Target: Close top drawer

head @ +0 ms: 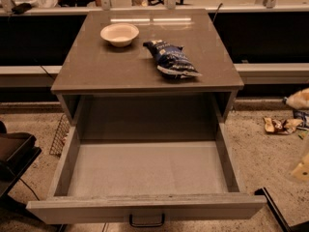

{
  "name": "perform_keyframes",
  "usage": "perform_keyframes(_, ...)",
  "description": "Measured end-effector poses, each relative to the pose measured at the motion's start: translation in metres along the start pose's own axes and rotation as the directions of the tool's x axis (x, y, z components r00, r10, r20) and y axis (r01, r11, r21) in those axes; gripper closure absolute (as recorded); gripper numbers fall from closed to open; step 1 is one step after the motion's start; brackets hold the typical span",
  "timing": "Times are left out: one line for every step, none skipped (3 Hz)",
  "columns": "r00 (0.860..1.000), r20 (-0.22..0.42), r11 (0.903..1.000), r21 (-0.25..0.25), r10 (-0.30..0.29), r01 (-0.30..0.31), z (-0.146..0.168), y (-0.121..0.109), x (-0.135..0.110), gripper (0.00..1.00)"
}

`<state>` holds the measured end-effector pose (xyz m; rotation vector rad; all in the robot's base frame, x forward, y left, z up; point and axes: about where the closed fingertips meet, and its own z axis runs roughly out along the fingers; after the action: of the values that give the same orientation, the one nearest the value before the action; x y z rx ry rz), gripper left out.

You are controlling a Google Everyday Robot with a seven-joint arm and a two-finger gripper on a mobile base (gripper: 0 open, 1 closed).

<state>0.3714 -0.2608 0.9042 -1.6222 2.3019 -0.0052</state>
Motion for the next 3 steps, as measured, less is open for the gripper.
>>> perform_keyframes(0.998,0.012,0.9981,-0.013,0.061,-0.060,0.029,0.051,0.034,0.47)
perform_keyframes(0.996,0.027,0.9964,-0.027,0.082,-0.081,0.046,0.088,0.045,0.70)
perform_keyframes(0.997,0.042,0.9976,-0.034,0.062,-0.061,0.058,0.124,0.053,0.94)
